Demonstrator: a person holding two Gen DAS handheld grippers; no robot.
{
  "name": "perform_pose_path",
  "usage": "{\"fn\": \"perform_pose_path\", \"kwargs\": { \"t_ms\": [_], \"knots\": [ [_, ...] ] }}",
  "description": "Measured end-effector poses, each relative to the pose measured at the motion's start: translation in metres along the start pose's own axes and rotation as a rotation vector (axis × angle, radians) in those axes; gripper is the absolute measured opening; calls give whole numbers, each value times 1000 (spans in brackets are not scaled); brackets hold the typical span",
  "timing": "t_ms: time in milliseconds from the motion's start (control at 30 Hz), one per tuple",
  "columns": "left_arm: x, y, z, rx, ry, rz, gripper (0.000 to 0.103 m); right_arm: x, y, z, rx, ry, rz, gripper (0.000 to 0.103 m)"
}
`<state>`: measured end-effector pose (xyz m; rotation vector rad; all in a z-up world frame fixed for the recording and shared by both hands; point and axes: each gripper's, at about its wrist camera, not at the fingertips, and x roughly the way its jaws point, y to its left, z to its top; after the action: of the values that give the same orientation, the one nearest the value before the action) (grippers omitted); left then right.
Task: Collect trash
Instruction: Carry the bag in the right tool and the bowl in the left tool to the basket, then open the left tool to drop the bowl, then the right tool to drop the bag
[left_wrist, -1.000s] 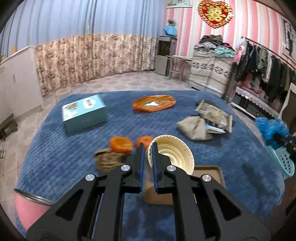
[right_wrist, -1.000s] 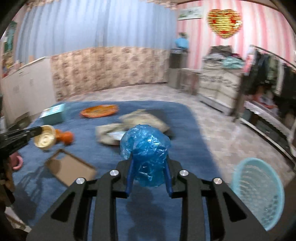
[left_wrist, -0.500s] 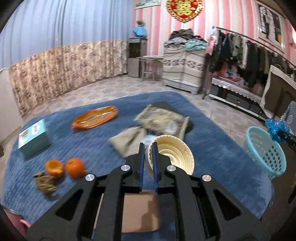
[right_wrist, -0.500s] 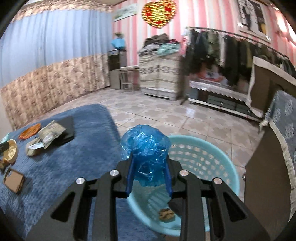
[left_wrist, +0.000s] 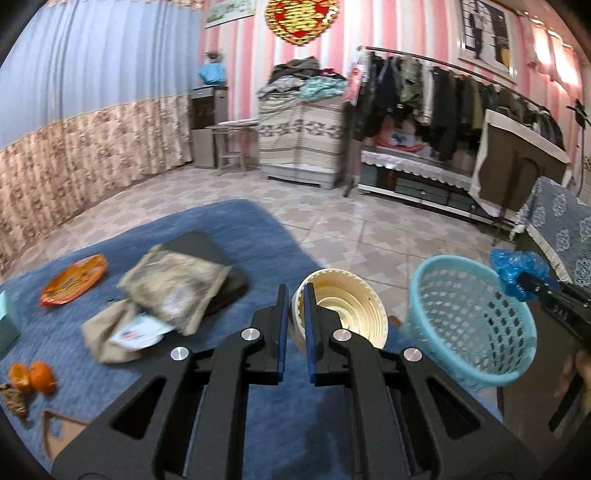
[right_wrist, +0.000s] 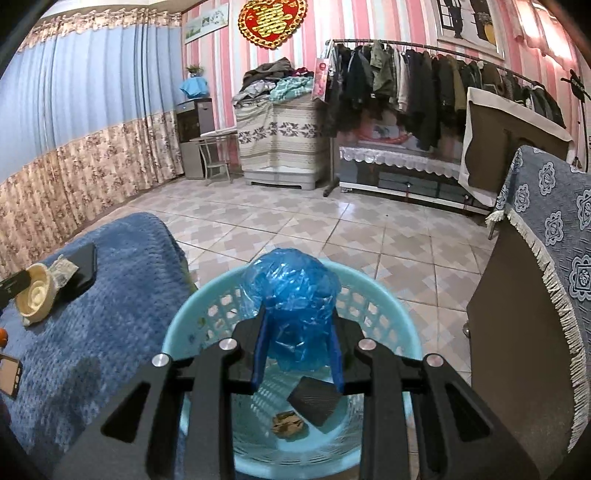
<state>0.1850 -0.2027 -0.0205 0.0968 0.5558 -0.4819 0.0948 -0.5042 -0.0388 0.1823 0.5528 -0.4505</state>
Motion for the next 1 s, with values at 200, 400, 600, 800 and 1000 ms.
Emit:
{"fn": "perform_pose_path", "kwargs": {
  "t_ms": [200, 400, 600, 800, 1000],
  "knots": [
    [33, -50, 6, 31, 31, -86, 7, 9, -19, -3, 37, 24, -21, 28],
    [64, -94, 5, 83, 61, -138, 7, 16, -31, -6, 63, 47, -35, 28],
    [85, -128, 1, 116, 81, -176, 7, 19, -40, -7, 92, 61, -43, 28],
    [91, -151, 4, 155, 75, -204, 10, 23, -40, -7, 87, 71, -35, 28],
    [80, -141, 17, 138, -5, -140, 74, 23, -40, -8, 94, 71, -35, 28]
  ]
}}
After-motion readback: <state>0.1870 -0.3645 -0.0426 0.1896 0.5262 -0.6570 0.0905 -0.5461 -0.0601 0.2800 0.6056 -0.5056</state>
